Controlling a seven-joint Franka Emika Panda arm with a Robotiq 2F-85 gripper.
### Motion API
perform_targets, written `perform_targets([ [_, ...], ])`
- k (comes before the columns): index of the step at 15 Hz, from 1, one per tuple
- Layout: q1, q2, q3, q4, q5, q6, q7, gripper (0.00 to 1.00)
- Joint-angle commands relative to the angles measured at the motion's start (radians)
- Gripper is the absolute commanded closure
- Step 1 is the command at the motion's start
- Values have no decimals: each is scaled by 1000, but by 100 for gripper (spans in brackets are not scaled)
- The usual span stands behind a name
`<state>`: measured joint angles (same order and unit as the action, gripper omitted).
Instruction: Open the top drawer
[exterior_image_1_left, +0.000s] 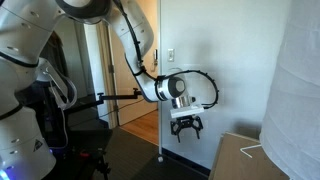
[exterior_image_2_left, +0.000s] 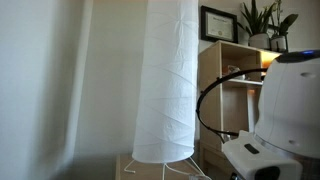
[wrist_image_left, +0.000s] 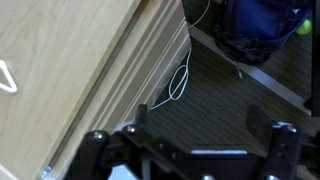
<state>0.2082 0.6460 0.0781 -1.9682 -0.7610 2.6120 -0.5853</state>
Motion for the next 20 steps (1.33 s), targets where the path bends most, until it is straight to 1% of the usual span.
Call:
perform_targets([
  [1, 17, 41, -18, 57, -36, -31, 86, 0],
  [7, 30, 72, -25, 95, -36, -64, 170, 0],
  [8, 23, 73, -17, 96, -30, -60, 167, 0],
  [9, -3, 63, 2, 70, -22, -37, 129, 0],
  [17, 0, 70, 1, 78, -22, -37, 143, 0],
  [19, 1, 50, -5, 44, -39, -5, 160, 0],
  [20, -2, 59, -7, 54, -30, -14, 165, 0],
])
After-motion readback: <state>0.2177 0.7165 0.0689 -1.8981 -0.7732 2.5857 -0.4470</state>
